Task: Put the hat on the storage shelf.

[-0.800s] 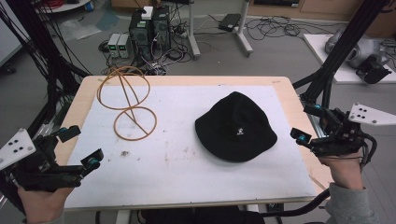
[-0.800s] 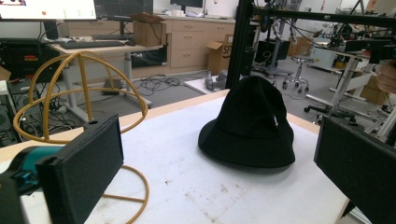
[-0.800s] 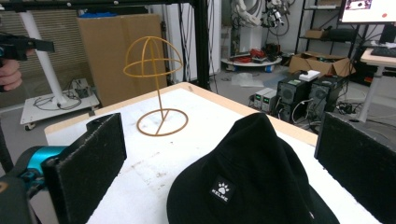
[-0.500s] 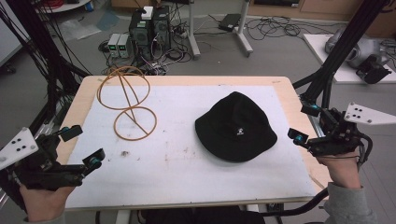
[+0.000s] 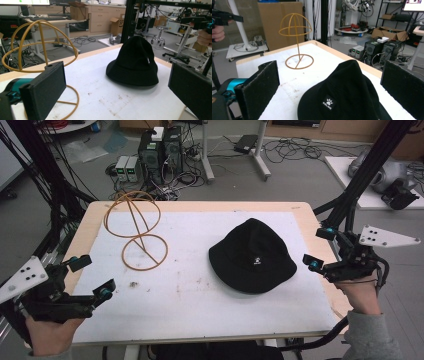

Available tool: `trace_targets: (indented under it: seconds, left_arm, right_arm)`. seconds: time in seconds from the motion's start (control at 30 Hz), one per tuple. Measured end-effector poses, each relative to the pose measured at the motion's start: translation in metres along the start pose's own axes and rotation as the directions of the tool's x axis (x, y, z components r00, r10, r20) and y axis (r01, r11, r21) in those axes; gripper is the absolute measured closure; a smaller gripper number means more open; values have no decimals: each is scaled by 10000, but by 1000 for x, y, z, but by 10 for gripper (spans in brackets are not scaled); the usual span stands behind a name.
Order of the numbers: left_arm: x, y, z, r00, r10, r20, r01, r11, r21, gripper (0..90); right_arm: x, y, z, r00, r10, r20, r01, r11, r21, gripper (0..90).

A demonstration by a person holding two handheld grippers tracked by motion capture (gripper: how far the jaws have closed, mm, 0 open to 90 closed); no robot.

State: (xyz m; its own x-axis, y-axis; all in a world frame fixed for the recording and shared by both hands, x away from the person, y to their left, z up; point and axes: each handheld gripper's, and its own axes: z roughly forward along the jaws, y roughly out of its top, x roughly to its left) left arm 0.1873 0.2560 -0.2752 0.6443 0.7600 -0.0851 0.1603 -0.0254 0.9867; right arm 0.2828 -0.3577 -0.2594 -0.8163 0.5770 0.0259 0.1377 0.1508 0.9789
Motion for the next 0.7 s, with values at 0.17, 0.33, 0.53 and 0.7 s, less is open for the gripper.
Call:
trace_targets:
  seconds: [0.17,0.33,0.53,0.7]
  left_arm:
    - [-2,0,3,9999,100,92,-100,9999,20,17]
    - [-1,0,4,10000,57,52,-57,10000,57,17]
    - [-1,-2,8,9999,64,134,-66,9999,137,17]
    - [0,-4,11,9998,26,177,-30,9997,232,17]
  right_arm:
    - [-9,3,7,9999,1,-163,2,9999,142,12]
    - [-16,11,18,9995,-111,-292,120,9995,300,12]
    - [-24,18,35,9988,-168,-454,180,9995,275,12]
    - [-32,22,52,9978,-156,-649,189,9986,501,12]
